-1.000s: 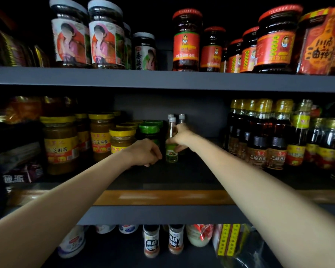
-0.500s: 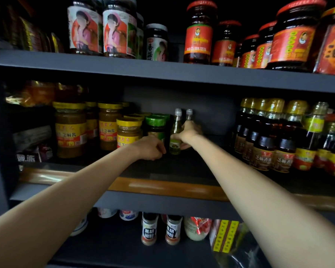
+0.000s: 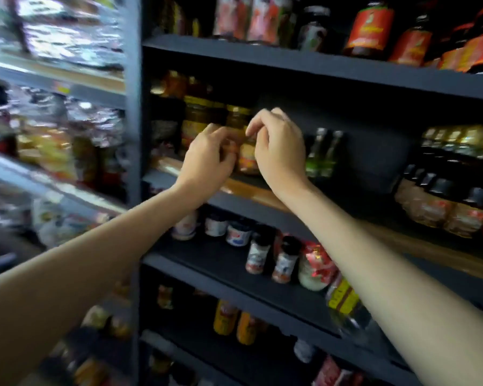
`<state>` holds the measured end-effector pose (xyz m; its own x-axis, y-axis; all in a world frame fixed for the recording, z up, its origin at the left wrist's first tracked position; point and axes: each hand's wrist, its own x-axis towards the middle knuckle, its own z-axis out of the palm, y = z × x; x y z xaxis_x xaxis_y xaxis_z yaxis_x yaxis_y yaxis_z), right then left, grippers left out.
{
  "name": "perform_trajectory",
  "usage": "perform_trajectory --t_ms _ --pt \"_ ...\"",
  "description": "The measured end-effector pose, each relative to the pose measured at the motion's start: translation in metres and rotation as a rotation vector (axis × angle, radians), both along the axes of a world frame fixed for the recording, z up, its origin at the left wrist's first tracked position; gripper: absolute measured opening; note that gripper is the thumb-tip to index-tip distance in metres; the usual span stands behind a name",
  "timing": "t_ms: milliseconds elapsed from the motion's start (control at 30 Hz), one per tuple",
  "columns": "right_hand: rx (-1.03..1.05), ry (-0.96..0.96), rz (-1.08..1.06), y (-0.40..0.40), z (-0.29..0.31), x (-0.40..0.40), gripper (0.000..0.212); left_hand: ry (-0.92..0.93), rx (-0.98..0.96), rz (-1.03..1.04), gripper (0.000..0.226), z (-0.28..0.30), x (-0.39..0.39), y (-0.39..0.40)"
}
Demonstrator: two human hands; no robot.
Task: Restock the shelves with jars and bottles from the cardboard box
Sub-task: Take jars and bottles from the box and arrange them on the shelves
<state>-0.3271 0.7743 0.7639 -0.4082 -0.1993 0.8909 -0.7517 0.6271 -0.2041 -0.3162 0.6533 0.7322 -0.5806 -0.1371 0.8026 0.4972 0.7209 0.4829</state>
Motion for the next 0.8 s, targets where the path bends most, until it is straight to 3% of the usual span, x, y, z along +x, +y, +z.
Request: perform_trajectory --t_ms 100,167,367,467,633,700,800 --pt "0.055 0.007 0.226 -0.074 -0.025 0.016 0.025 0.018 0.057 0.124 0.030 -0.025 0.040 -0.067" --pt "0.144 -0.013 0.363 -0.130 -0.055 0.029 0.022 -0.068 0.087 0.218 0.031 -0.060 0.065 -0.122" --pt "0.782 -0.143 0.652 -0.334 -0.177 0.069 0.015 -0.590 0.245 0.591 0.020 -0.210 0.157 -0.323" --pt "1.049 -0.124 0.790 -0.470 -0.234 0.096 0.020 -0.821 0.318 0.717 0.029 -0.270 0.203 -0.432" --pt "1.425 -0.226 0.876 -0.649 -0.308 0.144 0.027 -1.000 0.561 0.913 0.025 -0.329 0.276 -0.551" --pt "1.512 -0.251 0.940 -0.708 -0.327 0.172 0.028 -1.082 0.634 0.998 0.025 -0.342 0.314 -0.596" --pt "1.579 -0.221 1.045 -0.783 -0.340 0.211 0.030 -1.056 0.738 1.138 0.019 -0.342 0.371 -0.657"
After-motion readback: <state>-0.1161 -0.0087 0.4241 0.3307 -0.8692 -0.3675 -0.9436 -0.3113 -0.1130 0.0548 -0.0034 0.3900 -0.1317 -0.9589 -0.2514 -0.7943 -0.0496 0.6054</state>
